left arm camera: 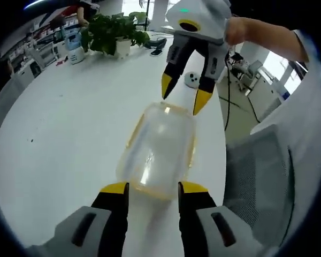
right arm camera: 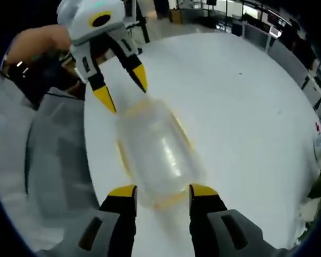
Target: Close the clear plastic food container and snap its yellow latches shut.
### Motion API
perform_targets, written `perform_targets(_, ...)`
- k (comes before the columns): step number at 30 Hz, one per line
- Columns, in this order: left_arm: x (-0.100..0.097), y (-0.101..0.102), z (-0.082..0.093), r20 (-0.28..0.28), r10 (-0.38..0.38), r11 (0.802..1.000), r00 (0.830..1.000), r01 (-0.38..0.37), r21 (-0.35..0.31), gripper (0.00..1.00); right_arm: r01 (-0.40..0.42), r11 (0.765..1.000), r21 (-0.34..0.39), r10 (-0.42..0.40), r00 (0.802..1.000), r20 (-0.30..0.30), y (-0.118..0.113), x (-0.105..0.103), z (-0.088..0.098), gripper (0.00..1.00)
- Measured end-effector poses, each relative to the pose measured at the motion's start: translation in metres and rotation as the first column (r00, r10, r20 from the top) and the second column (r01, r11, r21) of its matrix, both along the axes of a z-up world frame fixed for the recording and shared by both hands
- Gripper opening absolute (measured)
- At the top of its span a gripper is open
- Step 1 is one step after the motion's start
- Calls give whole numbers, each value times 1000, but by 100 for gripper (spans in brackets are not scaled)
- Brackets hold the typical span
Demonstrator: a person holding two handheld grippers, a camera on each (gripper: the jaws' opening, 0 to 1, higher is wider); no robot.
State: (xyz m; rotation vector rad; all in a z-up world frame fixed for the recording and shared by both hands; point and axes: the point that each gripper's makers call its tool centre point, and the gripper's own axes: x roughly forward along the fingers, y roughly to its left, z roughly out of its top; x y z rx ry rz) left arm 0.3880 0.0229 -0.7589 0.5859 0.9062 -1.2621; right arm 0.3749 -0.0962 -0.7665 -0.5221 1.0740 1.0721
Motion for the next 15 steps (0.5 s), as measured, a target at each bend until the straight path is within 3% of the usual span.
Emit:
perform_targets(8, 1, -6, -4, -9, 2, 1000, 1000, -2, -10, 36, -28, 999, 28, 28, 999, 16, 7, 3, 1, 36)
perform_targets(15, -4, -20, -8, 0, -25, 1000, 1000, 25, -18, 36, -62, 995, 77, 58, 997, 42, 25, 5, 3, 36)
